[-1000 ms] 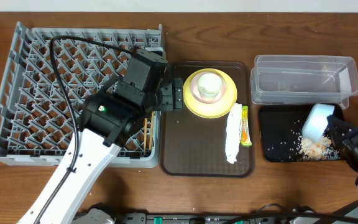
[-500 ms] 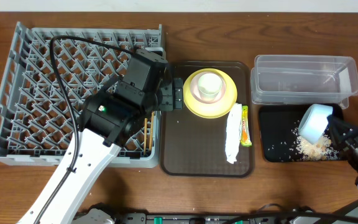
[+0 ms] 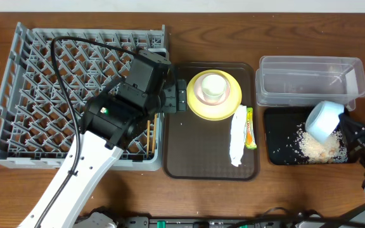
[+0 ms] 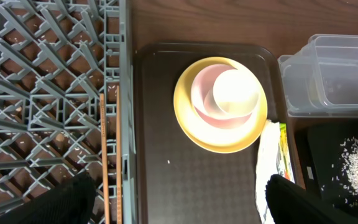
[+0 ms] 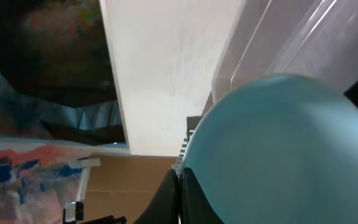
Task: Sort waste into correct bins and load items into the dishwasher
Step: 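Tilt the blue bowl to dump the rice onto the black tray, then set the empty blue bowl back on the food tray and release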
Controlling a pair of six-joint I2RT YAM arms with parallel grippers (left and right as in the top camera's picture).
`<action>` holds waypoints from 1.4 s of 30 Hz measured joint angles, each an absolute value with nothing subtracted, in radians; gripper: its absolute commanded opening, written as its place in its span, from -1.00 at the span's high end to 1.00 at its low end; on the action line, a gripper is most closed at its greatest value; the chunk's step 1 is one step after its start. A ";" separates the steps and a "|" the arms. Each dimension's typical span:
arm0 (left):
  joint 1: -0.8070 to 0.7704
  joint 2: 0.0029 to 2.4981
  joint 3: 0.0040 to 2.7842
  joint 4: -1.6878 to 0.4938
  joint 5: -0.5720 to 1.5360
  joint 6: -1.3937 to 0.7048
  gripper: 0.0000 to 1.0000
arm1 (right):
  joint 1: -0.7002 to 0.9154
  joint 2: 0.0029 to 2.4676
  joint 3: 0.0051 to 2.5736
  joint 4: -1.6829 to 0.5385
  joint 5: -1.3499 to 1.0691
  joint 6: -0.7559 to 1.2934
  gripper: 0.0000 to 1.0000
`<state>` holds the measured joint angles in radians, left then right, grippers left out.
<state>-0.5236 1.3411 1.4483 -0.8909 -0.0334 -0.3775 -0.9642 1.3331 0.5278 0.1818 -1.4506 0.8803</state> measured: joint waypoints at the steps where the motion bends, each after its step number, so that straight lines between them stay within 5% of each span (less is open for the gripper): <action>1: -0.524 1.341 1.448 -0.891 -0.033 -0.377 -0.81 | -0.964 1.333 0.528 0.177 -1.450 0.884 0.98; 7: -0.524 1.341 1.448 -0.891 -0.034 -0.377 -0.81 | -0.925 1.333 0.528 0.173 -1.466 0.884 0.97; 13: -0.524 1.341 1.448 -0.891 -0.033 -0.377 -0.81 | -0.719 1.228 0.528 0.165 -1.414 0.901 0.97; 24: -0.524 1.341 1.448 -0.890 -0.033 -0.377 -0.81 | 0.084 0.767 0.532 -0.202 -0.821 0.921 0.98; 32: -0.524 1.341 1.448 -0.891 -0.033 -0.377 -0.81 | 0.696 1.035 0.532 -0.118 -0.221 0.778 0.98; 37: -0.524 1.341 1.448 -0.891 -0.034 -0.377 -0.81 | 0.785 1.260 0.577 -0.084 -0.110 0.694 0.98; 42: -0.524 1.341 1.448 -0.891 -0.034 -0.377 -0.81 | 0.789 1.358 0.677 -0.160 -0.076 0.606 0.39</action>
<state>-0.5236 1.3411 1.4483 -0.8909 -0.0338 -0.3771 0.7895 1.3582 0.6765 -0.1596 -0.0765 0.6056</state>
